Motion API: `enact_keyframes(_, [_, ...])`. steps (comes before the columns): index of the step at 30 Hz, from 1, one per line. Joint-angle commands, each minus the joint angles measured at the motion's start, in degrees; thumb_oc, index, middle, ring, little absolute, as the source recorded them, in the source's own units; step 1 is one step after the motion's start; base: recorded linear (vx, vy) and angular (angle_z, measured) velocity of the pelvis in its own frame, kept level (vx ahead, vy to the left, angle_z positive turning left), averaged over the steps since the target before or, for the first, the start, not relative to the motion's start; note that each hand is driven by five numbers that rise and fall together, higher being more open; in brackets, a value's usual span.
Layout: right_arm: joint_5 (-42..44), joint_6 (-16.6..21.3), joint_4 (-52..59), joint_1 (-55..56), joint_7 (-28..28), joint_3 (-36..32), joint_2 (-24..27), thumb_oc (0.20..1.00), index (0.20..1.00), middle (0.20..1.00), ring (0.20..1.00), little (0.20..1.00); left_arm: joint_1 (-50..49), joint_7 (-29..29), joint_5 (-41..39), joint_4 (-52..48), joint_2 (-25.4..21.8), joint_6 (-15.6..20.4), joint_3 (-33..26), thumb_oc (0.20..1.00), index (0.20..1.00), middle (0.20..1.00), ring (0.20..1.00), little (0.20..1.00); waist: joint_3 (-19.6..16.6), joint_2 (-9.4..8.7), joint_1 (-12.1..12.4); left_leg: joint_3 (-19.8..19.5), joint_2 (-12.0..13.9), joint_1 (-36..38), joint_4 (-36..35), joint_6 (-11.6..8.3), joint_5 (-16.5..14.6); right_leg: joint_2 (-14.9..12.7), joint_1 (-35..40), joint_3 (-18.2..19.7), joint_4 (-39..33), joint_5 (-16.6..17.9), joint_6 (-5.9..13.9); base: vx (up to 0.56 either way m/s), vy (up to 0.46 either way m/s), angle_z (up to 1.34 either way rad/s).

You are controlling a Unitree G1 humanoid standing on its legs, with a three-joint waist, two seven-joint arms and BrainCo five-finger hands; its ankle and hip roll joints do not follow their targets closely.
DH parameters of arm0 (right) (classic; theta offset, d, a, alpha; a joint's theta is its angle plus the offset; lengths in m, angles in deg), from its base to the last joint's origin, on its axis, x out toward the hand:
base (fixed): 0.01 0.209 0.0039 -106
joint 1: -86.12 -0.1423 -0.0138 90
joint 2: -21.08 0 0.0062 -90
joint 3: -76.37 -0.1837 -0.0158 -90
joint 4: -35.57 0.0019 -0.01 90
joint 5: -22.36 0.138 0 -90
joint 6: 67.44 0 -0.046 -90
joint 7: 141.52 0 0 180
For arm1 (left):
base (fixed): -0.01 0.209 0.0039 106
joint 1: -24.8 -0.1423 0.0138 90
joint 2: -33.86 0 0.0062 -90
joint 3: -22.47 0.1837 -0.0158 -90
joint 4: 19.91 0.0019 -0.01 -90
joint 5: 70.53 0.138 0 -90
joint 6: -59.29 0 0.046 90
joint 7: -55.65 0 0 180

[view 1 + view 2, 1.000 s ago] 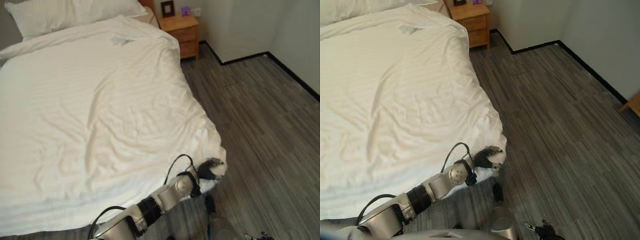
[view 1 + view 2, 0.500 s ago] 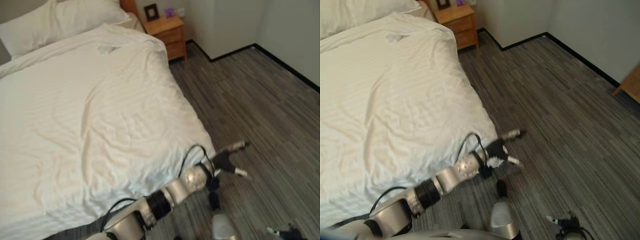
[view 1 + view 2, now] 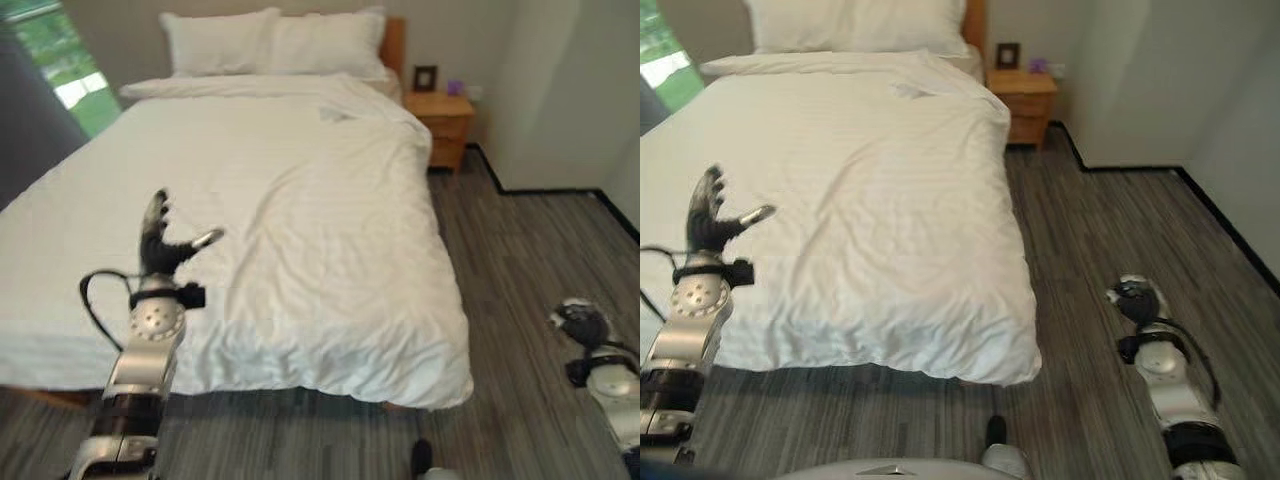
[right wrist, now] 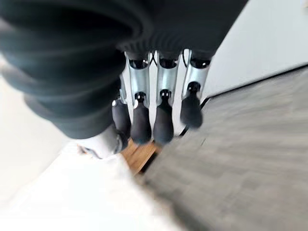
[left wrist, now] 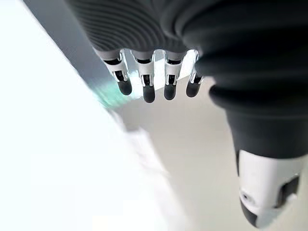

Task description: Making the bed.

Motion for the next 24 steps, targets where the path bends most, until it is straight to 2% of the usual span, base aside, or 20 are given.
enact_keyframes(1, [13.83, 1.33, -3.81, -5.40, -1.36, 2.58, -5.03, 0.200, 0.200, 0.200, 0.200, 0.200, -2.06, -1.70, -3.22, -0.89, -0.32, 0.89, -4.21, 1.000, 1.000, 1.000, 1.000, 1.000, 0.60, -0.86, 3.86, -3.30, -1.11, -6.16, 0.19, -0.46, 3.77, -3.24, 8.13, -2.03, 0.68, -10.40, 3.74, 0.00, 0.027, 0.53])
enact_keyframes(2, [13.87, 1.38, -3.90, -5.51, -1.36, 2.65, -5.04, 0.200, 0.200, 0.200, 0.200, 0.200, -2.09, -1.68, -3.22, -0.92, -0.34, 0.88, -4.30, 1.000, 1.000, 1.000, 1.000, 1.000, 0.52, -0.93, 3.74, -3.36, -1.18, -6.40, 0.19, -0.42, 3.98, -3.31, 7.93, -2.08, 0.68, -10.24, 3.73, 0.01, 0.031, 0.49])
enact_keyframes(6, [33.42, 2.57, -11.65, -13.32, -2.30, 4.19, -13.92, 0.200, 0.200, 0.200, 0.200, 0.200, -6.34, -0.69, -8.66, 3.10, 1.37, 0.88, -6.26, 1.000, 1.000, 1.000, 1.000, 1.000, 1.19, -1.69, 9.06, -6.96, -2.23, -7.89, 0.19, -0.18, 4.59, -3.95, 9.12, -5.17, 0.68, -10.55, 3.40, -0.01, 0.022, 0.47])
enact_keyframes(7, [42.13, 3.43, -15.54, -17.77, -1.98, 3.27, -17.91, 0.200, 0.200, 0.200, 0.200, 0.200, -7.59, 0.23, -12.00, 6.23, 2.23, 0.88, -6.20, 1.000, 1.000, 1.000, 1.000, 1.000, 2.24, -1.51, 12.23, -8.27, -2.73, -8.50, 0.19, -0.02, 4.67, -4.25, 9.87, -6.42, 0.68, -10.76, 3.21, -0.01, 0.023, 0.60])
enact_keyframes(8, [42.19, 3.47, -15.64, -17.91, -2.03, 3.23, -17.88, 0.200, 0.200, 0.200, 0.200, 0.200, -7.48, 0.25, -12.03, 6.28, 2.20, 0.90, -6.19, 1.000, 1.000, 1.000, 1.000, 1.000, 2.25, -1.57, 12.16, -8.35, -2.82, -8.71, 0.19, 0.04, 4.90, -4.34, 9.71, -6.50, 0.68, -10.59, 3.21, 0.00, 0.021, 0.67])
enact_keyframes(9, [45.36, 3.76, -15.93, -19.13, -2.34, 2.64, -18.77, 0.200, 0.200, 0.200, 0.200, 0.200, -7.74, 0.54, -13.00, 7.16, 2.62, 1.02, -5.97, 1.000, 1.000, 1.000, 1.000, 1.000, 2.64, -1.38, 13.25, -9.07, -3.07, -8.95, 0.19, 0.06, 4.82, -4.37, 10.04, -7.14, 0.68, -10.85, 3.07, -0.03, 0.011, 0.56])
enact_keyframes(10, [52.21, 4.73, -15.43, -21.25, -4.34, 1.79, -20.94, 0.200, 0.200, 0.200, 0.200, 0.200, -7.92, 1.53, -14.92, 10.57, 4.18, 1.33, -4.44, 1.000, 1.000, 1.000, 1.000, 1.000, 3.88, -0.76, 15.32, -11.13, -3.69, -10.44, 0.19, -0.13, 5.54, -4.63, 10.36, -9.33, 0.68, -11.22, 2.67, -0.06, 0.003, 0.56])
enact_keyframes(12, [59.68, 6.76, -14.49, -24.84, -5.82, 0.86, -22.88, 0.200, 0.200, 0.200, 0.200, 0.200, -7.92, 2.96, -16.48, 14.78, 6.18, 1.66, -0.86, 1.000, 1.000, 1.000, 1.000, 1.000, 6.14, 0.94, 16.98, -14.28, -4.83, -13.66, 0.19, -0.49, 7.02, -5.07, 9.34, -12.12, 0.89, -11.53, 2.43, -0.17, 0.041, 0.88])
enact_keyframes(13, [60.11, 7.51, -16.02, -26.64, -5.77, 0.79, -22.60, 0.200, 0.200, 0.200, 0.200, 0.200, -7.81, 3.47, -17.01, 16.32, 6.98, 1.87, 0.15, 1.000, 1.000, 1.000, 1.000, 1.000, 7.23, 1.83, 17.37, -14.78, -5.11, -14.99, 0.19, -0.54, 7.63, -5.38, 8.13, -12.13, 1.13, -11.32, 2.43, -0.20, 0.073, 1.18])
enact_keyframes(15, [59.95, 8.63, -18.46, -29.79, -4.82, -0.17, -21.07, 0.200, 0.200, 0.200, 0.200, 0.200, -6.53, 3.67, -18.58, 19.02, 8.22, 2.30, 2.16, 1.000, 1.000, 1.000, 1.000, 1.000, 9.29, 3.80, 17.85, -15.15, -5.37, -18.40, 0.19, -0.80, 9.00, -5.91, 4.37, -12.17, 2.70, -11.29, 2.21, -0.16, 0.062, 0.73])
enact_keyframes(16, [59.86, 9.35, -20.81, -32.04, -3.28, -1.88, -19.45, 0.200, 0.200, 0.200, 0.200, 0.200, -5.81, 3.50, -19.67, 20.91, 9.48, 2.85, 4.08, 1.000, 1.000, 1.000, 1.000, 1.000, 10.88, 5.35, 17.46, -15.24, -5.34, -20.31, 0.19, -1.31, 8.67, -6.14, 1.63, -11.08, 3.83, -12.54, 2.16, -0.10, 0.051, 0.30])
enact_keyframes(17, [59.45, 9.67, -22.35, -32.71, -2.92, -2.56, -18.46, 0.200, 0.200, 0.200, 0.200, 0.200, -5.37, 3.86, -19.82, 21.74, 10.27, 3.22, 5.37, 1.000, 1.000, 1.000, 1.000, 1.000, 11.72, 6.07, 17.21, -15.04, -5.35, -21.43, 0.19, -1.45, 8.97, -6.32, 0.12, -10.84, 4.10, -12.51, 2.09, -0.07, 0.045, 0.25])
enact_keyframes(18, [58.79, 9.67, -24.28, -33.17, -2.75, -3.40, -17.10, 0.200, 0.200, 0.200, 0.200, 0.200, -4.25, 4.45, -20.34, 22.33, 11.19, 3.83, 6.88, 1.000, 1.000, 1.000, 1.000, 1.000, 12.62, 7.03, 16.76, -14.64, -5.36, -23.39, 0.19, -1.79, 9.61, -6.58, -2.08, -10.58, 4.26, -12.03, 2.21, -0.09, 0.134, 0.15])
enact_keyframes(19, [56.53, 9.14, -28.20, -31.36, -1.89, -5.58, -14.10, 0.200, 0.200, 0.200, 0.200, 0.200, -2.83, 5.97, -21.39, 22.42, 13.89, 4.31, 9.68, 1.000, 1.000, 1.000, 1.000, 1.000, 13.65, 8.49, 15.26, -12.95, -5.63, -27.07, 0.19, -2.57, 10.54, -7.12, -5.81, -9.90, 4.05, -11.39, 2.39, -0.06, 0.118, -0.02])
enact_keyframes(20, [56.54, 9.13, -28.21, -31.35, -1.90, -5.59, -14.07, 0.200, 0.200, 0.200, 0.200, 0.200, -2.82, 5.96, -21.40, 22.43, 13.91, 4.32, 9.71, 1.000, 1.000, 1.000, 1.000, 1.000, 13.57, 8.50, 15.31, -12.93, -5.62, -27.15, 0.19, -2.57, 10.55, -7.12, -5.93, -9.87, 4.08, -11.39, 2.39, 0.01, 0.151, -0.21])
enact_keyframes(21, [53.78, 8.41, -30.83, -27.99, -0.84, -7.76, -12.37, 0.200, 0.200, 0.200, 0.200, 0.200, -2.19, 6.65, -19.74, 20.57, 15.61, 3.87, 12.92, 1.000, 1.000, 1.000, 1.000, 1.000, 14.02, 8.74, 13.50, -12.25, -6.01, -28.16, 0.19, -2.66, 10.29, -7.54, -7.13, -9.37, 3.78, -11.12, 2.69, 0.03, 0.062, -0.30])
enact_keyframes(22, [53.71, 8.40, -30.85, -27.86, -0.91, -7.84, -12.24, 0.200, 0.200, 0.200, 0.200, 0.200, -2.27, 6.62, -19.70, 20.50, 15.71, 3.84, 13.06, 1.000, 1.000, 1.000, 1.000, 1.000, 13.87, 8.81, 13.62, -12.21, -6.03, -28.21, 0.19, -2.64, 10.29, -7.56, -7.19, -9.34, 3.77, -11.10, 2.72, 0.04, 0.096, -0.21])
enact_keyframes(24, [52.81, 8.07, -31.68, -22.91, -0.65, -11.07, -11.04, 0.200, 0.200, 0.200, 0.200, 0.200, -2.42, 7.52, -18.02, 16.87, 16.53, 3.31, 14.95, 1.000, 1.000, 1.000, 1.000, 1.000, 13.92, 8.84, 11.81, -11.79, -6.55, -28.25, 0.19, -2.24, 9.87, -7.91, -7.58, -8.46, 3.13, -10.45, 3.17, 0.00, 0.118, -0.02])
